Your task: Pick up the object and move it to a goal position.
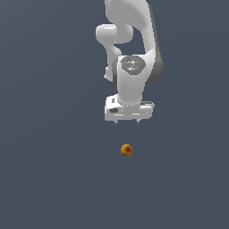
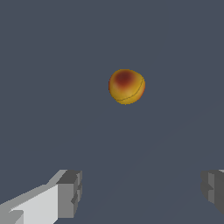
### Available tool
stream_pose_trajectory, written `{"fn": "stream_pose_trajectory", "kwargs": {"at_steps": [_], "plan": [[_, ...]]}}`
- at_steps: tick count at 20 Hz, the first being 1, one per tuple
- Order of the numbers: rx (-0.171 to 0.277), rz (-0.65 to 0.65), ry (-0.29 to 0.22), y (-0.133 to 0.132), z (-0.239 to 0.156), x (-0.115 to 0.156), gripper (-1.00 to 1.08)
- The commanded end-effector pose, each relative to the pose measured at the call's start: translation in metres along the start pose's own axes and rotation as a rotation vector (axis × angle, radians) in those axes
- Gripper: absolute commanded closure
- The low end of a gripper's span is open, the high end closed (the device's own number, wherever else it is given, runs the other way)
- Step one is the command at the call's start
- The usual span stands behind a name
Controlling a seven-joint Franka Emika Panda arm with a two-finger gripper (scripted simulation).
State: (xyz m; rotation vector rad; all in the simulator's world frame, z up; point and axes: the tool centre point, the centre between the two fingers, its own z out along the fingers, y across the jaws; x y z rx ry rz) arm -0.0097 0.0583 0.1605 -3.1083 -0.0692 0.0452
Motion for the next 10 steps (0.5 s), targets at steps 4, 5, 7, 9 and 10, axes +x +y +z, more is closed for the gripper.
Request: {"fn": "stream_pose_trajectory", "kwargs": {"at_steps": [4, 5, 7, 9, 10], "plan": [[0.006, -0.013, -0.004, -0.0080, 0.0021, -0.0020, -0.92], [0.005, -0.014, -0.004, -0.0074, 0.0020, -0.0017, -0.92], [0.004, -0.020, -0.003, -0.0070, 0.0022, -0.0011, -0.92], [0.004, -0.033, -0.003, -0.0070, 0.0028, -0.0002, -0.92], [0.003, -0.041, -0.003, -0.0071, 0.0033, 0.0004, -0.92]]}}
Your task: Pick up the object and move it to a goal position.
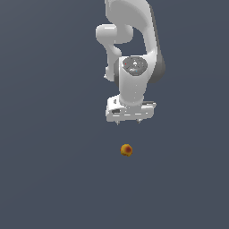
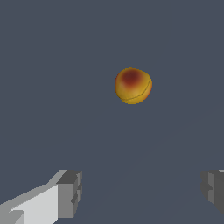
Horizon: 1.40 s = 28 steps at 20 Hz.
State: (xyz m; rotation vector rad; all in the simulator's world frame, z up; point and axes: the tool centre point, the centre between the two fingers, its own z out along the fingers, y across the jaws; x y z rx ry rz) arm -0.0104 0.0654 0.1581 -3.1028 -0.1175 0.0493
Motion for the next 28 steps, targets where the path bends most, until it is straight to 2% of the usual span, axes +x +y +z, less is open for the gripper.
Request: {"fn": "stream_pose_trajectory", "kwargs": {"at_steps": [1, 11, 28], "plan": [[-0.001, -0.020, 0.000, 0.000, 0.001, 0.001, -0.92], [-0.012, -0.198, 0.000, 0.001, 0.010, 0.014, -0.92], [-0.034, -0.682, -0.002, 0.004, 0.035, 0.048, -0.92]]}}
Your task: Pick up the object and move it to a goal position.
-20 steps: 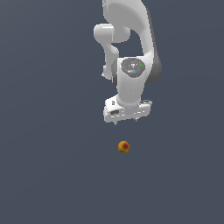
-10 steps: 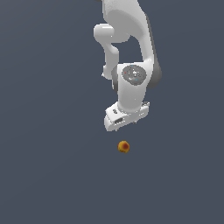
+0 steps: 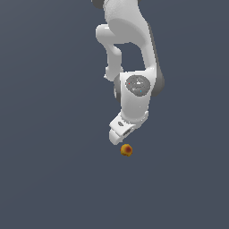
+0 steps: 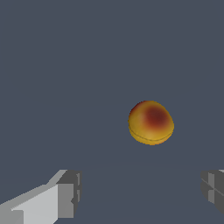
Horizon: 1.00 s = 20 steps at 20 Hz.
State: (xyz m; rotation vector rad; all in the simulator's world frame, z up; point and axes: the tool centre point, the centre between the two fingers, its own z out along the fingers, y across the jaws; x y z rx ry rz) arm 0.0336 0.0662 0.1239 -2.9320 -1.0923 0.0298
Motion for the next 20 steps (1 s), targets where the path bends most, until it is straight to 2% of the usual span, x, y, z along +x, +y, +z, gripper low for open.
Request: {"fn": "stream_pose_trajectory", "kwargs": {"at_steps": [1, 14, 20], "plan": [[-0.003, -0.073, 0.000, 0.003, 0.004, 0.004, -0.92], [-0.014, -0.436, 0.003, 0.021, 0.025, 0.020, -0.92], [-0.019, -0.562, 0.005, 0.027, 0.032, 0.026, -0.92]]}}
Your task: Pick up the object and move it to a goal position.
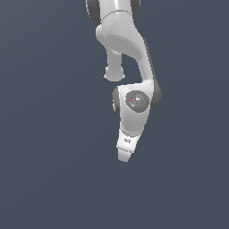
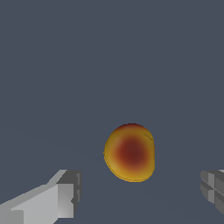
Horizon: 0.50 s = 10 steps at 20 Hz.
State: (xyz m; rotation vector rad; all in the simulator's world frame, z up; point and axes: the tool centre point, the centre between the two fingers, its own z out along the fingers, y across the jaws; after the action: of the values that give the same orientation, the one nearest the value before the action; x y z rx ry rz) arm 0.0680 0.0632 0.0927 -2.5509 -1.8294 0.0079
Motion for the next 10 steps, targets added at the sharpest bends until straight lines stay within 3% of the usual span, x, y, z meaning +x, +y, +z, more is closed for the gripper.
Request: {"fn": "stream_pose_trajectory", "kwargs": {"at_steps": [1, 10], "plan": [[-0.002, -0.047, 0.001, 0.0030, 0.0026, 0.0006, -0.92], [-0.005, -0.128, 0.002, 0.0081, 0.0075, 0.0013, -0.92]]}}
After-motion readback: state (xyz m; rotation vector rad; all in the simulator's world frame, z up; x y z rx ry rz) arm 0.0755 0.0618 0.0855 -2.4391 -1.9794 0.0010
